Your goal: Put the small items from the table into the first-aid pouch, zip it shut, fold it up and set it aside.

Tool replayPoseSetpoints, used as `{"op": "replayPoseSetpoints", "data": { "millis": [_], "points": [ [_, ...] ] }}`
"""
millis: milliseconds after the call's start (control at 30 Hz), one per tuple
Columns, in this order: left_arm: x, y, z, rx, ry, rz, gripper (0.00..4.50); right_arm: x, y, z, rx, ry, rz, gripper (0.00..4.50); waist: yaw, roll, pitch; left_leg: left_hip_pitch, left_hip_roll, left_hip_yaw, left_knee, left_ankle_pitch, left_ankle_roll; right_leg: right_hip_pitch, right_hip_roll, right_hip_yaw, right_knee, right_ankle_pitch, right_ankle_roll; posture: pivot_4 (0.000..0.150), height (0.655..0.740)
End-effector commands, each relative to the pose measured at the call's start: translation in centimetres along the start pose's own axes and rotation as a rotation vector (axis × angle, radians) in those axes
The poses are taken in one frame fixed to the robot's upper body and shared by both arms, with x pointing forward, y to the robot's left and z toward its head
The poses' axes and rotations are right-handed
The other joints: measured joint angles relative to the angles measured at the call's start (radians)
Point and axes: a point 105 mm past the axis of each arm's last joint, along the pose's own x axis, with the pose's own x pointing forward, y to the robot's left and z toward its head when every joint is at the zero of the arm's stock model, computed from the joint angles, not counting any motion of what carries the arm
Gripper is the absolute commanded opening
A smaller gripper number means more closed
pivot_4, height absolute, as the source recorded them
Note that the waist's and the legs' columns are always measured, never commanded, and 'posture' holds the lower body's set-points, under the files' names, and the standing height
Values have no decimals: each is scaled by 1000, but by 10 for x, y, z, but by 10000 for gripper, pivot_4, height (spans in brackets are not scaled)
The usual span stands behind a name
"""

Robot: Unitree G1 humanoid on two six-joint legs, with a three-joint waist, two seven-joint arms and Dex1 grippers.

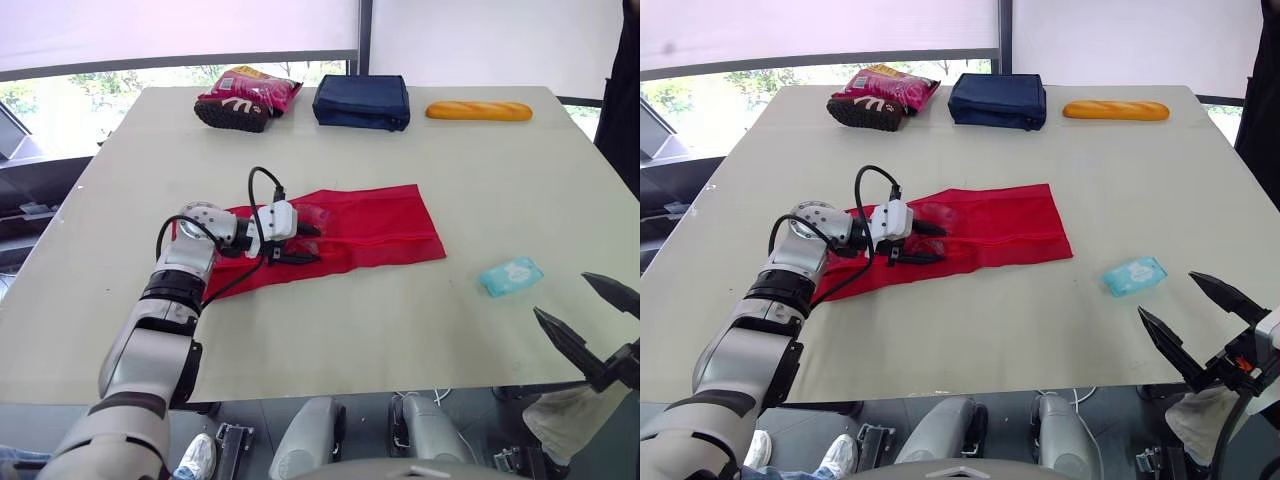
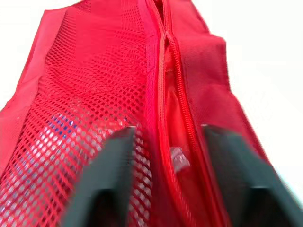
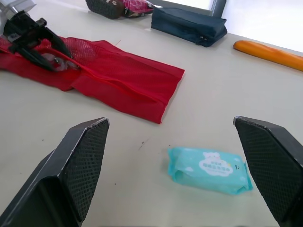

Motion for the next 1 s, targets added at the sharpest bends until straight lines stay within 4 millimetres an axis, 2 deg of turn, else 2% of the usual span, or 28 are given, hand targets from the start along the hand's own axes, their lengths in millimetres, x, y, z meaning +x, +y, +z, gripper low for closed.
{"op": "replayPoseSetpoints", "data": {
  "millis": [33, 100, 200, 300, 433, 567, 767, 1000],
  "points": [
    [-1, 19, 34, 83, -78, 49, 44563, 2, 4, 8, -21, -20, 9, 45000, 3, 0, 0, 0, 0, 0, 0, 0, 0, 0, 0, 0, 0, 0, 0, 1500, 7395],
    [10, 25, 45, 95, -103, 68, 44882, 3, 4, 8, -21, -22, 11, 45000, 10, 0, 0, 0, -1, 0, 0, 0, 0, 0, 0, 0, 0, 0, 0, 1500, 7395],
    [39, 32, 62, 117, -116, 102, 44882, 5, 3, 9, -24, -28, 11, 45000, 17, 0, 0, 0, -1, 0, 1, 0, 0, 0, 0, 0, 0, 0, 0, 1500, 7395],
    [63, 31, 70, 134, -109, 109, 44882, 5, 3, 9, -24, -32, 10, 45000, 21, 0, 0, 0, -1, 0, 1, 0, 0, 1, 0, 0, 0, 0, 0, 1500, 7395],
    [89, 27, 66, 161, -49, 114, 44882, 5, 4, 10, -21, -36, 8, 45000, 16, 0, 0, 0, -1, 0, 1, 0, 0, 0, 0, 1, 0, 0, 0, 1500, 7395],
    [113, 31, 52, 156, 29, 177, 44882, 4, 9, 11, -17, -40, 18, 45000, 22, 0, 0, 0, -1, 0, 1, 0, 1, 0, 1, 1, 0, 0, 0, 1500, 7395],
    [120, 39, 48, 58, 45, 227, 44882, -3, 29, 15, 15, -15, 105, 45000, 21, 0, 0, -1, -1, 0, 1, -1, 1, 0, 0, 0, 0, 0, 1, 1500, 7395],
    [120, 43, 50, 23, 37, 251, 44882, -2, 33, 17, 15, -11, 125, 45000, 21, 0, 0, 0, -1, 0, 1, -1, 1, 0, 0, 0, 0, 0, 1, 1500, 7395]
  ]
}}
